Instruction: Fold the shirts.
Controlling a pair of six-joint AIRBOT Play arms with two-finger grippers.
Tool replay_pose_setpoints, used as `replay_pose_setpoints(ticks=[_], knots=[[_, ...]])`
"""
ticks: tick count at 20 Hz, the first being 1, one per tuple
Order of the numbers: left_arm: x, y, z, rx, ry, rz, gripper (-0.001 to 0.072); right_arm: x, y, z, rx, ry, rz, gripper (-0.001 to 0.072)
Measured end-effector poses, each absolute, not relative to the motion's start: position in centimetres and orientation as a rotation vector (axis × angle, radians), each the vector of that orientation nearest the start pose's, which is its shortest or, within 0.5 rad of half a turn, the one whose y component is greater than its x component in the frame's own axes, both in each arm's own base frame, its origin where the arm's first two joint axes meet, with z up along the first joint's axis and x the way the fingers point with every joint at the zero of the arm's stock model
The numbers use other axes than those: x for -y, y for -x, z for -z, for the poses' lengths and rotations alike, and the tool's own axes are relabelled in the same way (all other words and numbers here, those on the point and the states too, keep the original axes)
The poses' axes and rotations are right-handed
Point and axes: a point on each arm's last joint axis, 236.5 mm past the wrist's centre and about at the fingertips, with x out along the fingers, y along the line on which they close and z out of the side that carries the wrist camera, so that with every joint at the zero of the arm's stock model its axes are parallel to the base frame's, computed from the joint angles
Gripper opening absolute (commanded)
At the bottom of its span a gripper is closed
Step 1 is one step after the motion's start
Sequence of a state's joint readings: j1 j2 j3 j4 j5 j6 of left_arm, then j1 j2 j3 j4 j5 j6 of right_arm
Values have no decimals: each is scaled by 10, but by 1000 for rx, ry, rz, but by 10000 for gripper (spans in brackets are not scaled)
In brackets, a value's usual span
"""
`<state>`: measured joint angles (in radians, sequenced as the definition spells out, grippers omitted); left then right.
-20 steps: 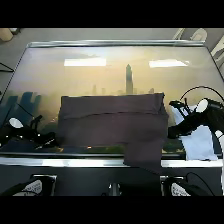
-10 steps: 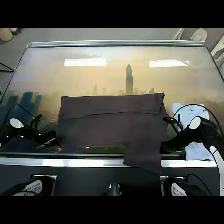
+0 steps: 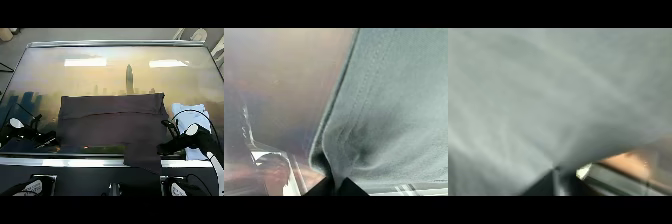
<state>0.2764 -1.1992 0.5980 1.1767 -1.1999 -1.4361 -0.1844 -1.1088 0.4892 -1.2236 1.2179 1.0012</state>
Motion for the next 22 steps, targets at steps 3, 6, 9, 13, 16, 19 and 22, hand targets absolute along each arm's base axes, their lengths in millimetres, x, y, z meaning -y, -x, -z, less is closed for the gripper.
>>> replay_pose_setpoints(ticks=[3, 6, 9, 13, 16, 19, 22], knots=[[24, -217, 108, -1673, 543, 65, 26, -45, -180, 114, -1648, -119, -488, 16], [21, -235, 87, -1605, 504, 97, 24, -38, -213, 89, -1541, -36, -512, 15], [15, -264, 49, -1492, 455, 122, 24, -30, -265, 40, -1378, 45, -502, 15], [9, -318, 9, -1336, 457, 119, 25, -16, -339, 0, -1192, 83, -425, 15], [14, -363, -3, -1269, 497, 145, 25, -14, -389, -3, -1096, 32, -384, 15], [19, -403, 7, -1273, 530, 164, 26, -16, -432, 5, -1026, -58, -356, 16], [20, -430, 25, -1302, 576, 154, 26, -17, -463, 23, -989, -128, -345, 17]])
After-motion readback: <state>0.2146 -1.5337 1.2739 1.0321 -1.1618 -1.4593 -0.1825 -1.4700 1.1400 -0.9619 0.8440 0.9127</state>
